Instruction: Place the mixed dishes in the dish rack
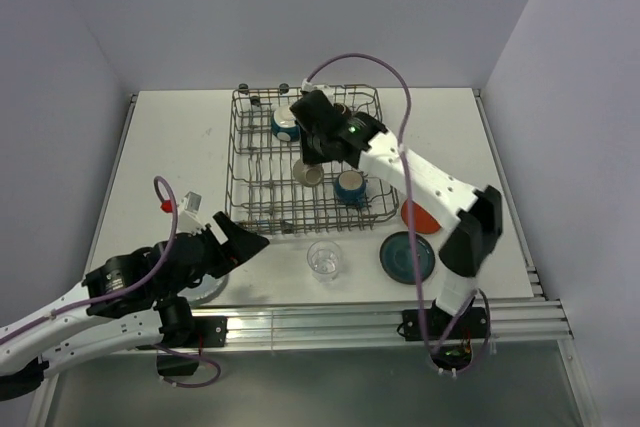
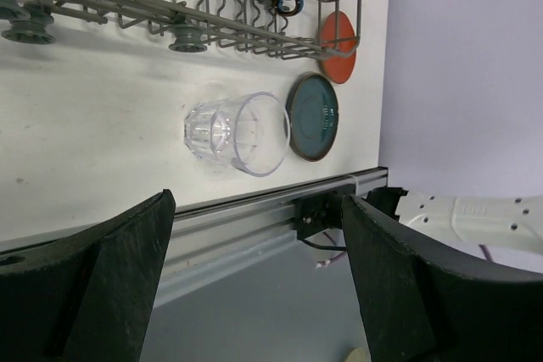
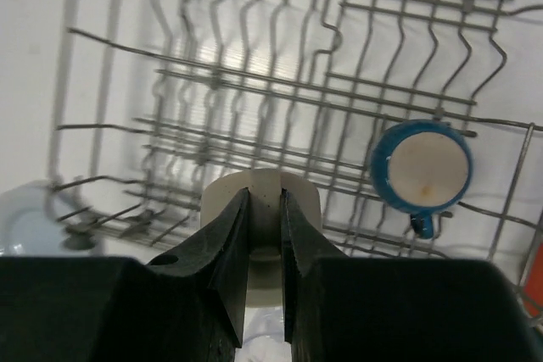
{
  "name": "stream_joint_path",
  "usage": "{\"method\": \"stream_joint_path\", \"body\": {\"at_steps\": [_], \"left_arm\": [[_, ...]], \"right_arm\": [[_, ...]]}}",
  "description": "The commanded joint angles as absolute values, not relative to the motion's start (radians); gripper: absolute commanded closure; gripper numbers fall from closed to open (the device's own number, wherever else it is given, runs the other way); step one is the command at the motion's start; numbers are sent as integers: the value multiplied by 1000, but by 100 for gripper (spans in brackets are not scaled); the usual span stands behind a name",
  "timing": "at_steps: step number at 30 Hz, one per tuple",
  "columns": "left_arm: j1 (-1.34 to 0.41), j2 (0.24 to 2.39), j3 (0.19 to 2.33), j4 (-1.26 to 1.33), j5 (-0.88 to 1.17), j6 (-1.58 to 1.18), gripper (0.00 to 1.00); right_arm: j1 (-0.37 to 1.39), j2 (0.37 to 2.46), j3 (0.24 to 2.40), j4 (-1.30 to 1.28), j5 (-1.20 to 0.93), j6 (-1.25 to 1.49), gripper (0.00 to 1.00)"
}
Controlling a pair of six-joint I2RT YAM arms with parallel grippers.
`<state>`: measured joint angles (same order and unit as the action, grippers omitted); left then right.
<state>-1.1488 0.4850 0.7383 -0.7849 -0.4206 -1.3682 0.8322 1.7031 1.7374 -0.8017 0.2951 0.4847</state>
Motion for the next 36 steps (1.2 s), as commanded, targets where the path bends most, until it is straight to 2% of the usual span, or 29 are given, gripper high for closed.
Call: {"method": "stream_joint_path", "body": {"at_steps": [1, 10, 23, 27, 32, 33, 36], "left_arm": [[-1147, 492, 761, -756, -431, -1299, 15], [-1147, 641, 741, -667, -362, -1220, 16], [-1147, 954, 684, -459, -258, -1174, 19], [-1147, 1057, 706, -417, -241, -1161, 20], [-1147, 1130, 721, -381, -227, -1163, 19], [-1147, 1138, 721, -359, -222, -1161, 19], [-1147, 1176, 721, -325, -199, -1161, 19]], "right_arm": [[753, 1810, 1912, -988, 203, 408, 100], [669, 2072, 2078, -1126, 83, 374, 100], [667, 2121, 1896, -1029, 11, 365, 100], [669, 2129, 1867, -1009, 6, 362, 87], [670, 2138, 1864, -1002, 6, 357, 76], [670, 2137, 1861, -994, 6, 359, 65], [673, 2141, 1867, -992, -17, 357, 51]]}}
